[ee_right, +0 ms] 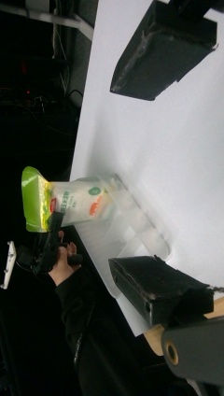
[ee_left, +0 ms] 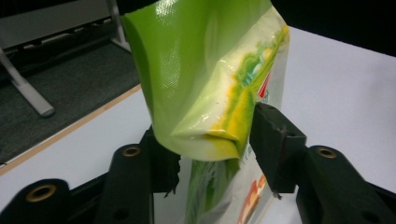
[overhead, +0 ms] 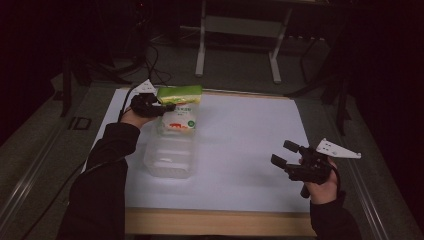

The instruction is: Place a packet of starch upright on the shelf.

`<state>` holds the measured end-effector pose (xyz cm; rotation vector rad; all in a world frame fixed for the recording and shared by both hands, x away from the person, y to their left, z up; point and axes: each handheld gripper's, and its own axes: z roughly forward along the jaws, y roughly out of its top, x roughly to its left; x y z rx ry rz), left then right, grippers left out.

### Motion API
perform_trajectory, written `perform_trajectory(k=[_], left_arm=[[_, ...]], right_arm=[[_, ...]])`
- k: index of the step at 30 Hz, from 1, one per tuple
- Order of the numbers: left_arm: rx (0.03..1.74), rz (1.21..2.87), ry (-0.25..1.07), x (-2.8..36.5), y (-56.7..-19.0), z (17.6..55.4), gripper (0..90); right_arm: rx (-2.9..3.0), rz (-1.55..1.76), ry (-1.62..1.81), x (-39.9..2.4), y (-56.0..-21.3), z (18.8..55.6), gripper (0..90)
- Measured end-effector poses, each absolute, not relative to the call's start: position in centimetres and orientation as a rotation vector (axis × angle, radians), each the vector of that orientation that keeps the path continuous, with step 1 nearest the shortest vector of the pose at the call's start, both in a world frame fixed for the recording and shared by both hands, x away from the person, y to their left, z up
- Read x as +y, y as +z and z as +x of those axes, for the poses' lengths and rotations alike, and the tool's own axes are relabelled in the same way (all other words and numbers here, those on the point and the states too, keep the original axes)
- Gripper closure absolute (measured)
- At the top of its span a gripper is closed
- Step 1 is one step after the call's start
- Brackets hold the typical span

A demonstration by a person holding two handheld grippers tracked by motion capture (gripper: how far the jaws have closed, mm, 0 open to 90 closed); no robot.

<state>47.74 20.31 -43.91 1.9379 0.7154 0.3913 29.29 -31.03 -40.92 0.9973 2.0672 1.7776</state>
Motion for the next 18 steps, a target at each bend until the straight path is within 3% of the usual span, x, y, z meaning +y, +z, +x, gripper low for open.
perform_trajectory(k=[4, 7, 10, 12, 18], left_arm=[[0.775, 1.895, 0.386, 20.7, -43.4, 47.2, 36.1], [0.84, 1.876, 0.391, 20.9, -42.9, 46.6, 16.9], [0.866, 1.867, 0.38, 20.8, -42.7, 46.1, 6.5], [0.879, 1.85, 0.371, 20.8, -42.8, 45.7, 1.9], [0.915, 1.84, 0.357, 21.2, -42.9, 44.6, 1.6]], right_arm=[[2.067, 0.998, 1.764, -31.2, -40.9, 29.1, 13.8], [2.079, 1.002, 1.749, -31.1, -41.1, 29.0, 13.8], [2.087, 1.004, 1.741, -31.1, -41.2, 29.0, 13.8], [2.09, 1.004, 1.743, -31.1, -41.2, 28.9, 13.8], [2.095, 1.019, 1.742, -31.3, -41.3, 28.6, 13.8]])
